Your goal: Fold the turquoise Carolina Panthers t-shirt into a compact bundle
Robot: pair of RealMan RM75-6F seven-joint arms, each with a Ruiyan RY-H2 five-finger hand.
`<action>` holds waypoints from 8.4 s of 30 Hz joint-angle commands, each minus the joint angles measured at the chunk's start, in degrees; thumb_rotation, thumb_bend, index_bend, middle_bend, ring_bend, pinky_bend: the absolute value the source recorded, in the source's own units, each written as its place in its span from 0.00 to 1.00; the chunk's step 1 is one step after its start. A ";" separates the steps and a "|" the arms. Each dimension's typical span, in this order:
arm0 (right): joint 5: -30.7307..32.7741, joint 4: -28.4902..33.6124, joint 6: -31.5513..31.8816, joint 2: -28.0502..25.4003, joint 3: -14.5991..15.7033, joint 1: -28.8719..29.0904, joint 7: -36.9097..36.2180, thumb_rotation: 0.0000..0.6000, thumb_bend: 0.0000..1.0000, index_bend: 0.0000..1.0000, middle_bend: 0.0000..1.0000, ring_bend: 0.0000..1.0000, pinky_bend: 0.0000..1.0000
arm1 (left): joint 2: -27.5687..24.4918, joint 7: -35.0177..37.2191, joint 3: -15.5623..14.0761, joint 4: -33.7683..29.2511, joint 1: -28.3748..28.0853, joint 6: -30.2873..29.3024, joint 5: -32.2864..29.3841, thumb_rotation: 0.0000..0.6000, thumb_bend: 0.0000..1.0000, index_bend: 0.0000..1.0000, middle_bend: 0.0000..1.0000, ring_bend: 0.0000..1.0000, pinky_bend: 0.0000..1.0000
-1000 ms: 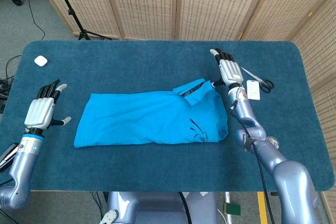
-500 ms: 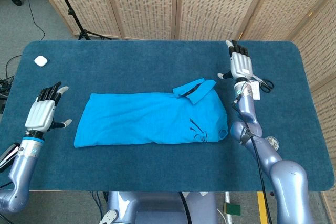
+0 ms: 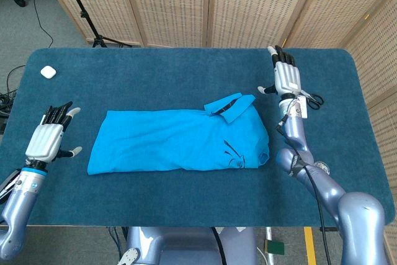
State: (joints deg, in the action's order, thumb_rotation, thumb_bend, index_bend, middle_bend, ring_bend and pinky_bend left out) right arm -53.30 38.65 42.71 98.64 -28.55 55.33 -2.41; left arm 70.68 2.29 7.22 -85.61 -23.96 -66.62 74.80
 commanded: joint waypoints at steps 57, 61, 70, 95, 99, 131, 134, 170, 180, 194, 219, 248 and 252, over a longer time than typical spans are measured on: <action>-38.11 49.24 44.18 -37.72 23.80 -43.14 -20.99 1.00 0.00 0.00 0.00 0.00 0.00 | 13.53 -4.25 -4.37 8.21 3.46 4.80 -0.63 1.00 0.21 0.33 0.00 0.00 0.00; -38.07 49.28 44.04 -37.77 23.73 -43.17 -21.31 1.00 0.00 0.00 0.00 0.00 0.00 | 14.39 -4.96 -4.18 8.78 3.04 5.68 -1.35 1.00 0.21 0.33 0.00 0.00 0.00; -37.91 49.05 44.59 -37.58 23.27 -43.43 -22.38 1.00 0.00 0.00 0.00 0.00 0.00 | 15.69 -4.56 -4.64 10.07 3.40 4.74 -0.33 1.00 0.32 0.45 0.00 0.00 0.00; -37.66 48.32 44.60 -36.97 22.65 -43.50 -22.91 1.00 0.00 0.00 0.00 0.00 0.00 | 15.29 -5.36 -5.65 12.09 4.28 3.32 1.48 1.00 0.51 0.76 0.00 0.00 0.00; -37.73 48.25 44.42 -36.89 22.68 -43.44 -22.71 1.00 0.00 0.00 0.00 0.00 0.00 | 14.45 -5.75 -5.95 12.96 4.56 2.19 2.56 1.00 0.52 0.76 0.00 0.00 0.00; -37.46 48.45 43.86 -36.89 22.49 -43.41 -22.61 1.00 0.00 0.00 0.00 0.00 0.00 | 5.40 4.24 -4.22 36.61 5.74 11.01 -2.92 1.00 0.54 0.77 0.00 0.00 0.00; -37.41 48.44 43.76 -36.80 22.48 -43.37 -22.39 1.00 0.00 0.00 0.00 0.00 0.00 | 6.42 6.09 -3.62 41.68 5.52 13.08 -3.70 1.00 0.54 0.77 0.00 0.00 0.00; -37.39 48.73 43.96 -37.21 22.32 -43.57 -22.90 1.00 0.00 0.00 0.00 0.00 0.00 | 11.70 35.35 -2.23 46.81 2.32 -18.52 11.72 1.00 0.53 0.77 0.00 0.00 0.00; -37.21 48.79 44.63 -38.12 21.97 -43.87 -25.13 1.00 0.00 0.00 0.00 0.00 0.00 | 8.96 10.61 -1.14 16.07 -5.19 -17.68 17.57 1.00 0.53 0.77 0.00 0.00 0.00; -37.40 48.67 45.62 -39.25 21.80 -44.41 -28.36 1.00 0.00 0.00 0.00 0.00 0.00 | 23.19 -5.46 -6.93 8.24 -9.81 -10.07 24.06 1.00 0.53 0.77 0.00 0.00 0.00; -37.23 48.81 45.35 -39.32 21.69 -44.41 -28.30 1.00 0.00 0.00 0.00 0.00 0.00 | 31.42 2.02 -11.42 18.47 -8.01 -11.06 26.80 1.00 0.16 0.00 0.00 0.00 0.00; -33.57 47.82 41.46 -38.56 20.57 -43.10 -26.97 1.00 0.00 0.00 0.00 0.00 0.00 | 18.36 3.66 0.95 22.06 -16.05 2.20 13.82 1.00 0.23 0.17 0.00 0.00 0.00; -32.30 47.30 40.05 -38.10 20.22 -42.64 -26.18 1.00 0.00 0.00 0.00 0.00 0.00 | 20.29 6.13 -0.06 28.64 -17.31 4.35 13.95 1.00 0.25 0.20 0.00 0.00 0.00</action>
State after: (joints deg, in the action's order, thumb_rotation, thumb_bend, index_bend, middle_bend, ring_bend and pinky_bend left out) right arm -85.81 86.12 83.02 60.39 -8.21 12.54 -28.79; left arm 89.76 6.34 7.71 -61.21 -39.67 -64.70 89.27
